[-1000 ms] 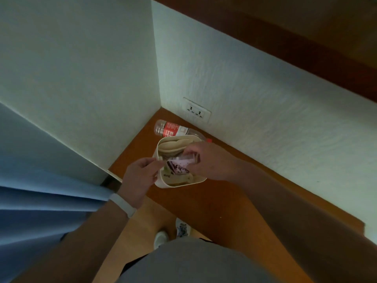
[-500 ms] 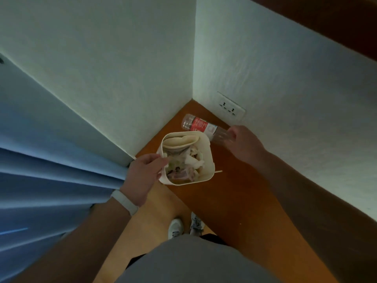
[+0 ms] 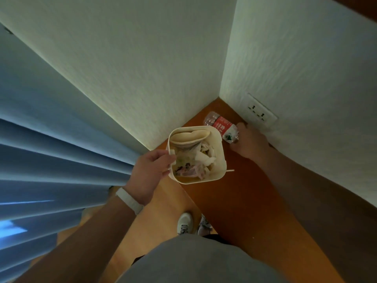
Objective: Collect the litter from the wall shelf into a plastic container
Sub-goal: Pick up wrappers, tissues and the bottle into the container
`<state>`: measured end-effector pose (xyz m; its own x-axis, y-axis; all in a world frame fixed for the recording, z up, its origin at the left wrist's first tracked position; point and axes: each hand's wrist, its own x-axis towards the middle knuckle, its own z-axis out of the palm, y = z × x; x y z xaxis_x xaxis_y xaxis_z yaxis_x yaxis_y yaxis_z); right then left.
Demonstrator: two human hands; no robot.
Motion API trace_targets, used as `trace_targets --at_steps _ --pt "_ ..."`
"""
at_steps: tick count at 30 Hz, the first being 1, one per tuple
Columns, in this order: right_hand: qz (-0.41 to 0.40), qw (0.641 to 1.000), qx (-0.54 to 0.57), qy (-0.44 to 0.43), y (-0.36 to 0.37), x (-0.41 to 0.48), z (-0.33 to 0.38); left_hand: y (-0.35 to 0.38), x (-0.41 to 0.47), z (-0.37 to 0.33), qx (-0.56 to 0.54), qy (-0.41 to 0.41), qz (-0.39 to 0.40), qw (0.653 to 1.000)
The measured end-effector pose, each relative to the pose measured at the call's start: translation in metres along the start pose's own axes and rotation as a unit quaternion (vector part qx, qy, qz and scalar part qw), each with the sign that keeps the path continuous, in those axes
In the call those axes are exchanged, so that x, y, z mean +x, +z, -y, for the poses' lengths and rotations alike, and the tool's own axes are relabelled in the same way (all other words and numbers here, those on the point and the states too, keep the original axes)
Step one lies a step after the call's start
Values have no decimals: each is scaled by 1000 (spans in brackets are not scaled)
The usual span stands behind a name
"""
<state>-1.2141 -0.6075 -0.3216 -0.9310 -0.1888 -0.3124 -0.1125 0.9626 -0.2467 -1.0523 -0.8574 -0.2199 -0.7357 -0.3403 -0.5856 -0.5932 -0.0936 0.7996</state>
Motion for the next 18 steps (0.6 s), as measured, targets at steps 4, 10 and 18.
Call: trace_targets --at_steps 4,10,18 --pt "-38 998 54 13 -11 -19 -5 4 4 2 8 -1 5 1000" --pt "-97 986 134 -5 -66 -71 -1 11 16 3 38 25 22 999" --pt "-20 995 67 -66 -141 -160 31 13 24 -3 46 67 44 996"
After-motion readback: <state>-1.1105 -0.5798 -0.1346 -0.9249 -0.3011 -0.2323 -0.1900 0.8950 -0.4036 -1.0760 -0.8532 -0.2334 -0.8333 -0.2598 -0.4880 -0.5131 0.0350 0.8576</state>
